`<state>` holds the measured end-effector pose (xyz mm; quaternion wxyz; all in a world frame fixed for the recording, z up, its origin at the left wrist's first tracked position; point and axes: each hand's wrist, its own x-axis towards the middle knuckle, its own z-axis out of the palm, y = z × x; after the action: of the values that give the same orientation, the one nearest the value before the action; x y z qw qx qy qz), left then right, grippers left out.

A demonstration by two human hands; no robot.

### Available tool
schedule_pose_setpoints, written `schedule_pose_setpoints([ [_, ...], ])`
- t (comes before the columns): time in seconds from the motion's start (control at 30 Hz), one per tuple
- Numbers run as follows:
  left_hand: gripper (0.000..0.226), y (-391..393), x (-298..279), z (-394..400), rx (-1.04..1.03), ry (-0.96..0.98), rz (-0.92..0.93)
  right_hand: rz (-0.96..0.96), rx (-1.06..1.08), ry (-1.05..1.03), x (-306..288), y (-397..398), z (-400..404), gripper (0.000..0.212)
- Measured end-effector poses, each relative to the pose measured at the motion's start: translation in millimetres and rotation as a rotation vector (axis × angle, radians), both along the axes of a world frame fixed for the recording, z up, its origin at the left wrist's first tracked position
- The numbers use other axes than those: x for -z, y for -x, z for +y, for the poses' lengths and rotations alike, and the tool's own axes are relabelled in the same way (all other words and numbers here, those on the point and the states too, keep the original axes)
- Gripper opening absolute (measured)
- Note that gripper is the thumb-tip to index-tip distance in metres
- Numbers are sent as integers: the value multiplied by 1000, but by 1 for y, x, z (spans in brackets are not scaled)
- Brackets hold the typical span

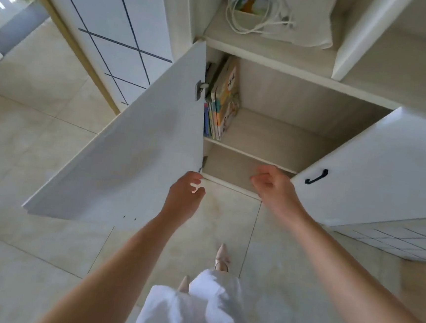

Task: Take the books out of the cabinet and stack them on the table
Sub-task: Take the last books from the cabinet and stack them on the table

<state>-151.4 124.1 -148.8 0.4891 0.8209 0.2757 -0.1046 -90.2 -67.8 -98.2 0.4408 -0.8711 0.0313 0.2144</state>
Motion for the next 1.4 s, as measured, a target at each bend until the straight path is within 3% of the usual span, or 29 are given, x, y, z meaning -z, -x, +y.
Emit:
schedule_pose_setpoints([
  [0.13,36,-43,22,-6,-124,33,-28,55,-28,-43,21,-68,9,23],
  [0.37,44,-121,65,-11,-268,103,-74,223,-29,-115,48,-174,50,42],
  [0.47,40,-155,83,-7,-206,94,-90,192,-63,-139,56,-212,74,17],
  [0.5,38,-166,91,-6,-169,88,-93,178,-75,-128,58,-223,84,17],
  [0.6,42,-191,116,-4,-138,87,-106,167,-35,-101,67,-254,115,43],
  [0.73,68,-216,140,-5,-213,181,-173,215,-27,-102,80,-281,149,45],
  [0.83,77,-231,153,-2,-229,220,-209,181,-21,-70,92,-289,170,76],
  [0.9,84,-236,158,-2,-235,229,-219,202,-8,-93,98,-291,174,82],
  [1.23,100,-239,166,-17,-329,246,-220,242,37,-229,112,-296,126,3],
  [1.27,99,-239,165,-18,-335,239,-221,246,47,-240,113,-296,123,5],
  [1.4,98,-242,166,-18,-279,204,-219,249,73,-229,121,-294,118,43],
])
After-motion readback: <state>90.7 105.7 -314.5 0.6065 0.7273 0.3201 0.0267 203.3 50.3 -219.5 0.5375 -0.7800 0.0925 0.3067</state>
